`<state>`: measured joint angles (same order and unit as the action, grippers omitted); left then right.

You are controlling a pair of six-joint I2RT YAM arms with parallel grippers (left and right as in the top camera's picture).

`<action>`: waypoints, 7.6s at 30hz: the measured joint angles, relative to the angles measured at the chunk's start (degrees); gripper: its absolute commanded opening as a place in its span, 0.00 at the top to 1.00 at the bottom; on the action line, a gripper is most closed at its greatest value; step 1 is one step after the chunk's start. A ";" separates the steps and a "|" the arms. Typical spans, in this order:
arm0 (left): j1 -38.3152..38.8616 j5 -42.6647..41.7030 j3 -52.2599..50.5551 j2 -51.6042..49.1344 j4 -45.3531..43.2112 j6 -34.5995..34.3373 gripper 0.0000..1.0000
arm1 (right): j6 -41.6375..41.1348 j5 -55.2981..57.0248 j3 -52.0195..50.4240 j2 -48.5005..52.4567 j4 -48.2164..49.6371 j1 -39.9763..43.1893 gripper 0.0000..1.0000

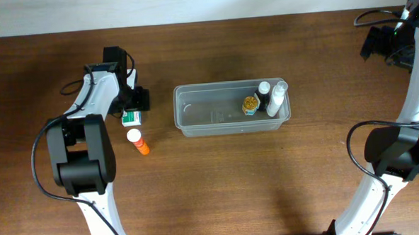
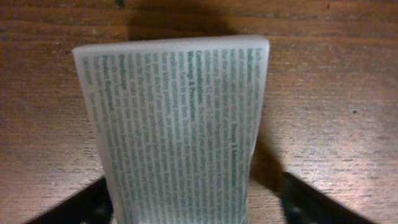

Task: Pack container
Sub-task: 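Descend left gripper and close it on the medicine box, then lift the box with left gripper and carry it over the container, then lower the box into the container's left side and open left gripper, then move left gripper over the orange Redoxon tube and descend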

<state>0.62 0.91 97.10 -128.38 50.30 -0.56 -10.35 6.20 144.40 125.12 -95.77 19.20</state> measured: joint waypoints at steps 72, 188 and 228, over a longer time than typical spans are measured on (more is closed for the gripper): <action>22.80 -13.00 45.99 -1.99 41.88 22.29 0.58 | 0.00 0.00 0.00 -0.02 0.02 0.00 0.02; 6.86 3.37 15.58 24.09 45.99 -18.21 0.01 | 0.00 0.00 0.00 -0.04 0.02 0.00 0.02; 6.43 -0.52 -13.16 24.57 20.37 -18.95 0.20 | 0.00 0.00 0.00 -0.04 0.00 0.00 0.02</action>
<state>7.05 0.38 83.94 -103.81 70.67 -19.51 -10.35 6.20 144.40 125.08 -95.77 19.20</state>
